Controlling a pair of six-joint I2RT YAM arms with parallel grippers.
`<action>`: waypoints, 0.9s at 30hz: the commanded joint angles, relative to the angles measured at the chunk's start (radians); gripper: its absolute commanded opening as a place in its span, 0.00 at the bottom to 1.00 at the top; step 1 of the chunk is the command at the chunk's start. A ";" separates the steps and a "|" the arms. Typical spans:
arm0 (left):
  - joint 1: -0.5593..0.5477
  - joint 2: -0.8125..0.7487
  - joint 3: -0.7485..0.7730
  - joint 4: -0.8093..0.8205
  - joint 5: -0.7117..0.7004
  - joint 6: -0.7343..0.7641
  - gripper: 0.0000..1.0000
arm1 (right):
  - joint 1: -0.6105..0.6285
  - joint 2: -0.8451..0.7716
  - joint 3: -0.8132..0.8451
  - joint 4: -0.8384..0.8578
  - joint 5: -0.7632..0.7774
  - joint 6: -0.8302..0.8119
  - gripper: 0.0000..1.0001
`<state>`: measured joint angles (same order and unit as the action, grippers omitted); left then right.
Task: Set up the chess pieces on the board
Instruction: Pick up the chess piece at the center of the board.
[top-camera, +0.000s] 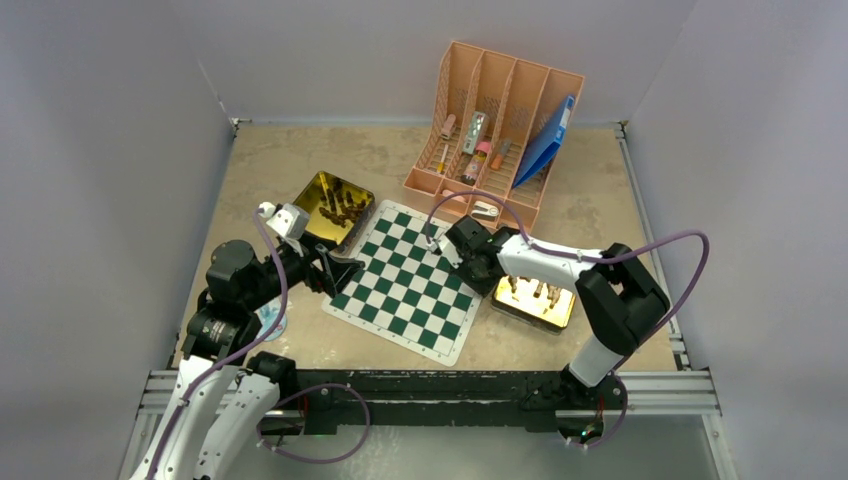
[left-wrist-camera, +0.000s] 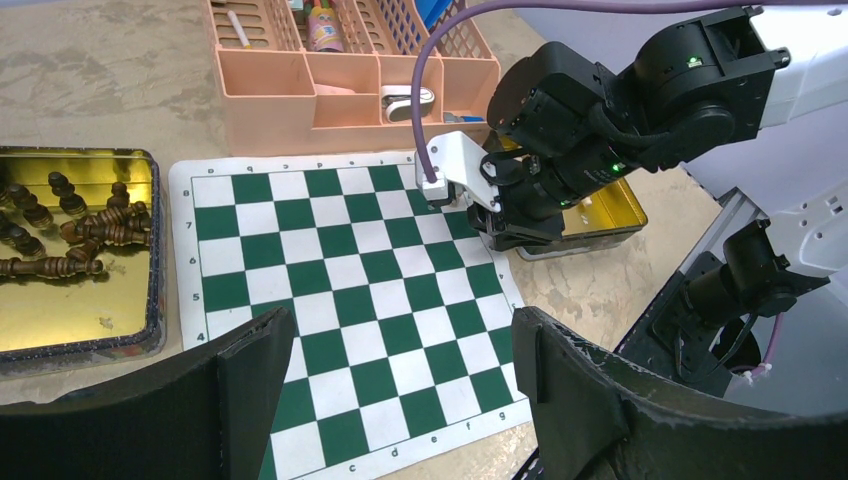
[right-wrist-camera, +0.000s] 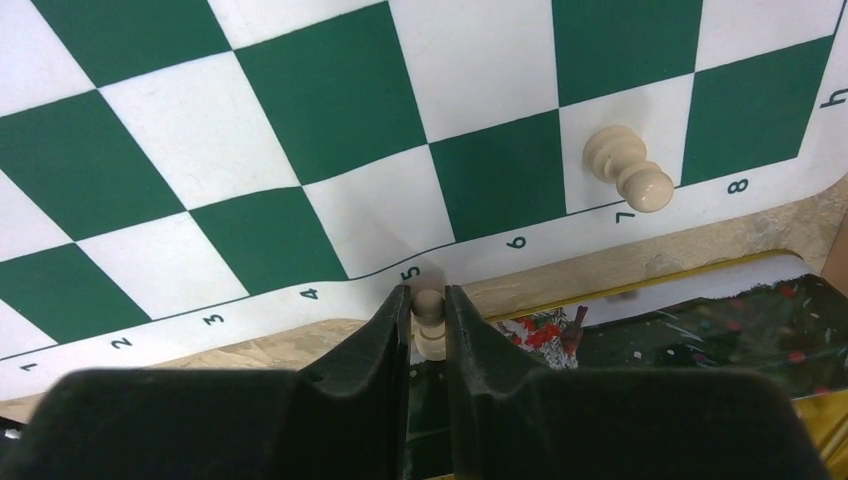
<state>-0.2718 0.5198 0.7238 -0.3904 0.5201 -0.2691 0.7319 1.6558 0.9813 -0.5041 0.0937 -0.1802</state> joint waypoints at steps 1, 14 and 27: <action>-0.004 0.000 0.003 0.026 0.012 0.010 0.80 | -0.006 -0.006 0.046 -0.016 -0.030 -0.011 0.18; -0.004 0.001 0.002 0.025 0.005 0.005 0.80 | -0.006 -0.076 0.102 -0.032 -0.041 -0.017 0.14; -0.004 0.018 0.000 0.093 0.130 -0.255 0.73 | 0.001 -0.218 0.300 0.202 -0.304 0.199 0.11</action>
<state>-0.2718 0.5442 0.7235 -0.3870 0.5396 -0.3614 0.7315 1.5135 1.2209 -0.4759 -0.0277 -0.1272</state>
